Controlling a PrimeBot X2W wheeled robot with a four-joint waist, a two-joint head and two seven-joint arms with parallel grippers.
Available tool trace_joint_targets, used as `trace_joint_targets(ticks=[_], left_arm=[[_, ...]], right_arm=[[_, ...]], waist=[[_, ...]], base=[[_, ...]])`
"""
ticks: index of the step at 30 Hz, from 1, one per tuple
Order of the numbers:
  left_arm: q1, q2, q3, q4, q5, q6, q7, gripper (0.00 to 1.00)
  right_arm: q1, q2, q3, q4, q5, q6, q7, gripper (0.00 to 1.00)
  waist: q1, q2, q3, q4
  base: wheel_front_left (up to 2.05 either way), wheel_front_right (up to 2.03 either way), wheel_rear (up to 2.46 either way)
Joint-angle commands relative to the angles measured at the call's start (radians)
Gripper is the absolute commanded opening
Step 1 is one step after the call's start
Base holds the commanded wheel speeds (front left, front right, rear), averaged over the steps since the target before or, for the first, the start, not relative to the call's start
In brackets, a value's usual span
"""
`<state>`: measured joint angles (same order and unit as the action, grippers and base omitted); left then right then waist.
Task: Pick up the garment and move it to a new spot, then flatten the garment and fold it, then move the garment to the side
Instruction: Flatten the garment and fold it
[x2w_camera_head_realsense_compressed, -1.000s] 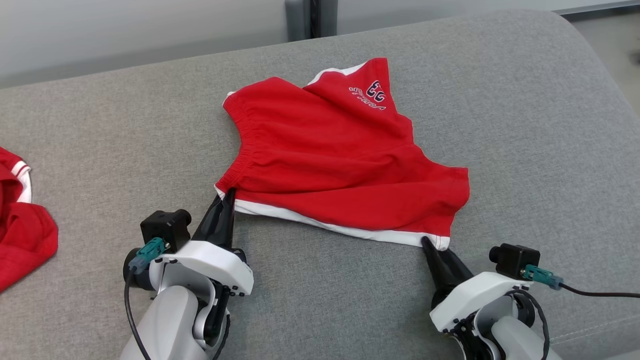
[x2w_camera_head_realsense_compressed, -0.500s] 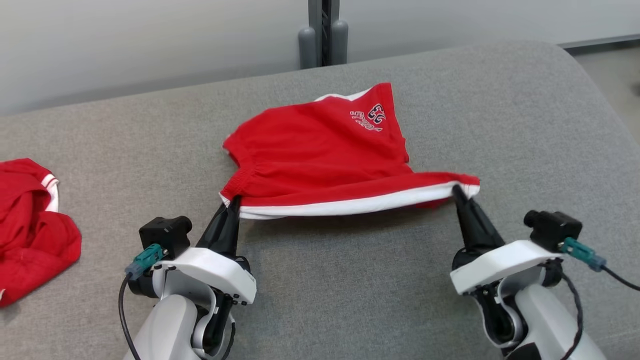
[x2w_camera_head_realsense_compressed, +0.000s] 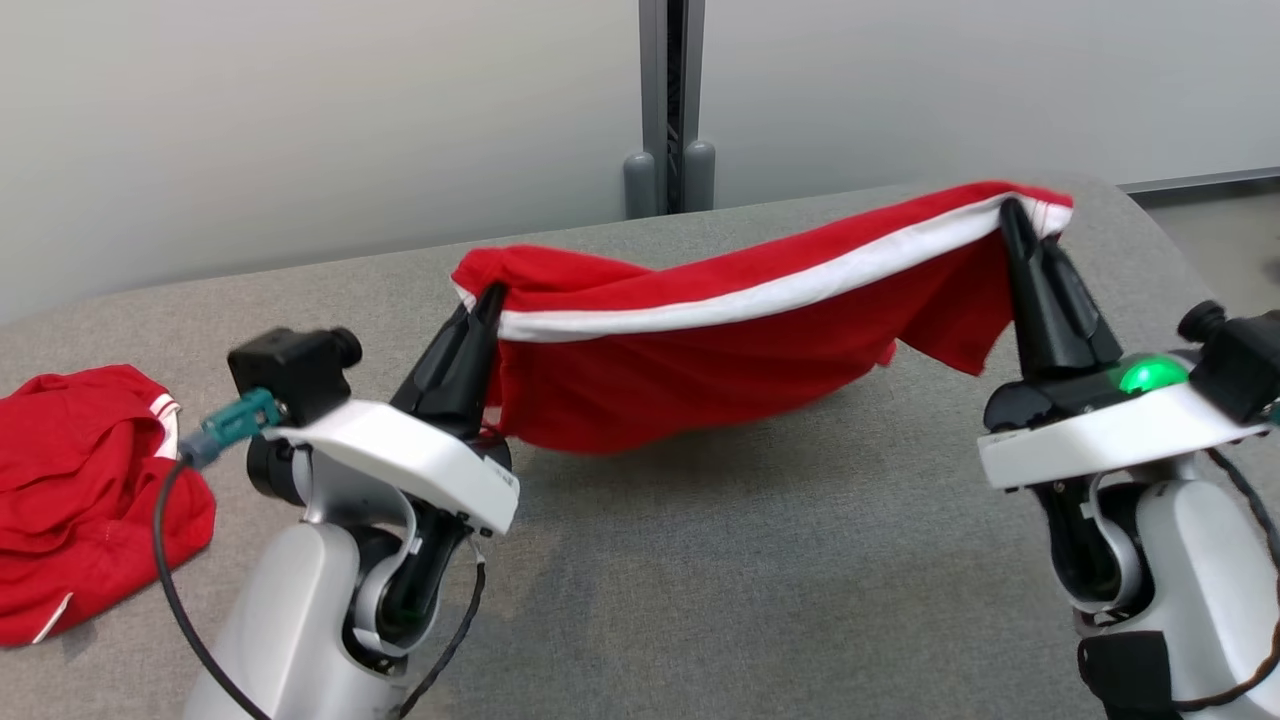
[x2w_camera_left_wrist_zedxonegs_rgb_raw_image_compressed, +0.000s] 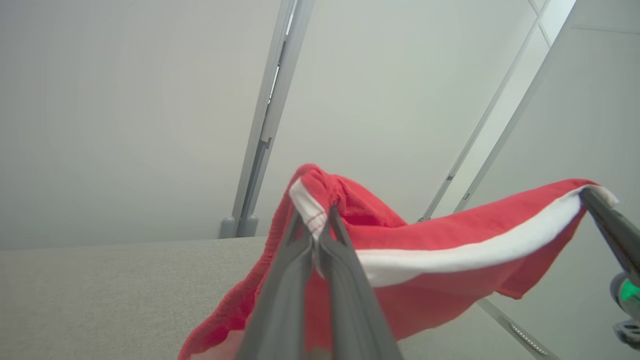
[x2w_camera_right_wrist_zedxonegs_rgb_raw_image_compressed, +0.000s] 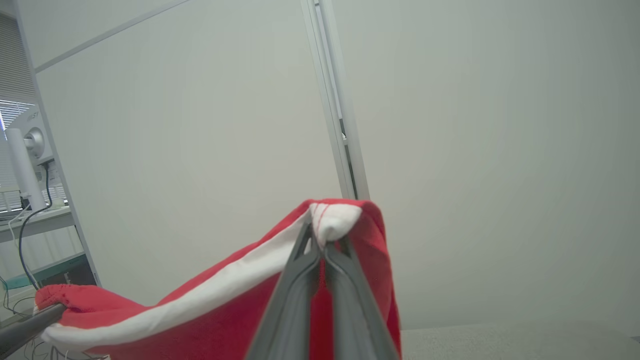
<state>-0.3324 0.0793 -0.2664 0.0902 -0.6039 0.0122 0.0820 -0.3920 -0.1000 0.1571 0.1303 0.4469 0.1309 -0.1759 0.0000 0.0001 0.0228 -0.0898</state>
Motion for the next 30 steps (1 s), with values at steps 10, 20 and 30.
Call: trace_joint_targets(ticks=[10,20,30], left_arm=[[-0.283,0.022,0.063,-0.098,-0.181,0.088,0.364,0.00],[-0.890,0.042,0.110,0.200,-0.118,0.138,0.382,0.00],[-1.149,0.023,0.166,0.548,-0.094,0.043,0.054,0.00]], right_arm=[[-0.257,0.009,-0.068,-0.117,-0.034,0.000,0.227,0.00],[-0.843,0.012,-0.056,0.220,-0.002,0.000,0.179,0.00],[-1.029,0.042,-0.010,0.496,0.069,0.000,-0.065,0.00]], waist=[[0.0000,-0.0001,0.106,-0.006],[0.0000,-0.0001,0.395,-0.064],[0.0000,-0.0001,0.533,-0.092]], base=[[0.00,0.00,0.00],[0.00,0.00,0.00],[0.00,0.00,0.00]])
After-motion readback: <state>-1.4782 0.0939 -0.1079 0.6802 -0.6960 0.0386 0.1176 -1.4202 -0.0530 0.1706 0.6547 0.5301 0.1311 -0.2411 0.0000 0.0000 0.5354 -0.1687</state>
